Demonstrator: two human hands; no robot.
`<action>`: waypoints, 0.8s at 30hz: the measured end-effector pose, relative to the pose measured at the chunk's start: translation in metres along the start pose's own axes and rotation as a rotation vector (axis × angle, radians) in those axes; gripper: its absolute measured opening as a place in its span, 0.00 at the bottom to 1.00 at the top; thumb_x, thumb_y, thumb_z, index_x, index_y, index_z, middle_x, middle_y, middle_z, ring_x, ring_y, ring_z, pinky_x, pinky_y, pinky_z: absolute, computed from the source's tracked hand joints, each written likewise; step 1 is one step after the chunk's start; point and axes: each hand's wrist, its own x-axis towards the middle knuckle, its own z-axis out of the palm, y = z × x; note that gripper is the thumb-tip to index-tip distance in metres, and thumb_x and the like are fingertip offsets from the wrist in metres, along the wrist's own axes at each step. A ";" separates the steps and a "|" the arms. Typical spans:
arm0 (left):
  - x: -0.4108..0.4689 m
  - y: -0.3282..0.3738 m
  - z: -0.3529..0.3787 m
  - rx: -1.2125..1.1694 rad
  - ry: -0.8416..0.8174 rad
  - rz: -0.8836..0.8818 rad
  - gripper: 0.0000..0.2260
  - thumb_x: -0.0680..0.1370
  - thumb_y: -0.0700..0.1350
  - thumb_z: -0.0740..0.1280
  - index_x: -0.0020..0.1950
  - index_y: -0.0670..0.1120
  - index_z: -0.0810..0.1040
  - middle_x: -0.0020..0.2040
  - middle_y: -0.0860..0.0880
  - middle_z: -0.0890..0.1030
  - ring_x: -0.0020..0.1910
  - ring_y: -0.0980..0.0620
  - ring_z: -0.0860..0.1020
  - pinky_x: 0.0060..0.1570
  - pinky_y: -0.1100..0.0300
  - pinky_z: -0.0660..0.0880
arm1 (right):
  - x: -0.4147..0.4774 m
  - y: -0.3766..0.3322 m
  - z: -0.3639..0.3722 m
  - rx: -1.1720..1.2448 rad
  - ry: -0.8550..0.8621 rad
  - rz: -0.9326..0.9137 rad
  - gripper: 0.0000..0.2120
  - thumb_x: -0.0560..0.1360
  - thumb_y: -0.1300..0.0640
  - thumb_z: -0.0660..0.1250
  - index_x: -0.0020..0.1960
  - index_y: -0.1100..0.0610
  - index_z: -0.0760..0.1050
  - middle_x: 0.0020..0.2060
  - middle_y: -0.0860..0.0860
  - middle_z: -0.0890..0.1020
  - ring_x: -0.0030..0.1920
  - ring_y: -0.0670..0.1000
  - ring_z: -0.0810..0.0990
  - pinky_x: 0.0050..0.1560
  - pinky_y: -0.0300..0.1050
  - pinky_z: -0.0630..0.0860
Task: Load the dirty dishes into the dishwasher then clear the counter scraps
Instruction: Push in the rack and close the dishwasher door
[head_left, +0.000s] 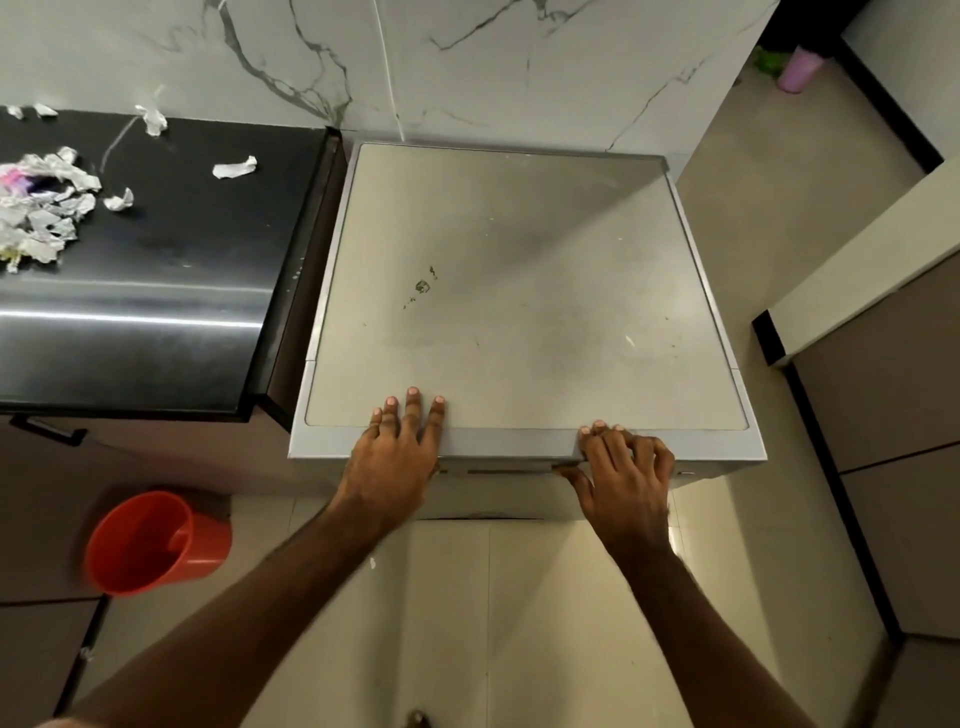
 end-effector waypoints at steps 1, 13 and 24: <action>0.000 0.001 -0.001 0.000 -0.007 -0.004 0.39 0.84 0.56 0.58 0.80 0.44 0.32 0.81 0.35 0.40 0.80 0.33 0.49 0.78 0.44 0.51 | 0.000 -0.001 -0.001 0.006 -0.014 0.007 0.26 0.78 0.38 0.68 0.65 0.57 0.78 0.62 0.55 0.81 0.61 0.59 0.76 0.64 0.61 0.69; -0.005 0.001 -0.043 -0.018 -0.113 -0.015 0.36 0.83 0.48 0.64 0.83 0.46 0.44 0.82 0.37 0.51 0.79 0.36 0.59 0.73 0.45 0.66 | 0.030 -0.026 -0.063 0.117 -0.295 0.167 0.20 0.73 0.35 0.70 0.56 0.48 0.73 0.53 0.47 0.76 0.55 0.53 0.75 0.56 0.53 0.73; 0.033 -0.032 -0.097 -0.309 -0.198 -0.060 0.25 0.76 0.66 0.66 0.70 0.56 0.74 0.67 0.51 0.78 0.64 0.48 0.77 0.64 0.48 0.74 | 0.098 -0.040 -0.075 0.404 -0.379 0.225 0.29 0.81 0.35 0.60 0.75 0.51 0.69 0.75 0.51 0.72 0.74 0.54 0.71 0.75 0.54 0.64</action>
